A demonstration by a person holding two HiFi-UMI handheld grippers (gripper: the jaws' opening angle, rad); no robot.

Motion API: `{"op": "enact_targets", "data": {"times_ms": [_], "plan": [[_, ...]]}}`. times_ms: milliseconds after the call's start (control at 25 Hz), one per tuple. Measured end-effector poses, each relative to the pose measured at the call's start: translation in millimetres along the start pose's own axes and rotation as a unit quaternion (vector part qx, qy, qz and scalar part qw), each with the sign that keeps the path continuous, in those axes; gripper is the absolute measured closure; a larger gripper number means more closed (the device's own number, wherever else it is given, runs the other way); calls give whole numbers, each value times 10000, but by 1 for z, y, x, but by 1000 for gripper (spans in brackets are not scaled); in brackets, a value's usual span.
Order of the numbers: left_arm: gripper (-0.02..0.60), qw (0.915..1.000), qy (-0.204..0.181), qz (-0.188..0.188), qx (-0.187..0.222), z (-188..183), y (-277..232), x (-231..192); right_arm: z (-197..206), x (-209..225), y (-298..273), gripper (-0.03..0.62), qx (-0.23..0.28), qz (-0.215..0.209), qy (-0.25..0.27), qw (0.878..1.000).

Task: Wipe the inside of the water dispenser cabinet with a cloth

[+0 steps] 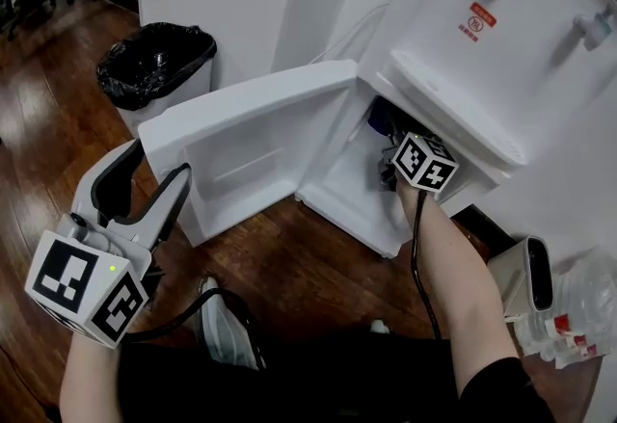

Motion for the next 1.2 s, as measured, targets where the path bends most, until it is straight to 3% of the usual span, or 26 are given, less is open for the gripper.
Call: {"op": "enact_targets", "data": {"times_ms": [160, 360, 440, 600, 720, 840, 960, 1200], "plan": [[322, 9998, -79, 83, -168, 6, -4, 5, -3, -32, 39, 450, 229, -834, 92, 9962], [322, 9997, -105, 51, -208, 6, -2, 9, -11, -66, 92, 450, 336, -1863, 233, 9816], [322, 9997, -108, 36, -215, 6, -2, 11, -8, -54, 95, 450, 265, -1588, -4, 9870], [322, 9997, -124, 54, -227, 5, -2, 12, 19, -17, 61, 450, -295, -186, -20, 9994], [322, 9996, -141, 48, -219, 5, -4, 11, 42, -8, 20, 450, -835, 493, 407, 9945], [322, 9997, -147, 71, -201, 6, -6, 11, 54, -1, -5, 450, -957, 848, 631, 9898], [322, 9997, -109, 115, -195, 5, -7, 10, 53, 0, -5, 450, -819, 585, 761, 9920], [322, 9997, 0, 51, -238, 4, -5, 7, 46, -40, 50, 450, -593, -905, 894, 9901]]}}
Point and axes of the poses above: the fingertips, and each gripper's own axes: y backward along the fingers, x to its right, z out of its underside, the point moved 10 cm from there along y, backward along the fingers, and after that the axes turned 8 degrees about z, right-handed, at the moved point
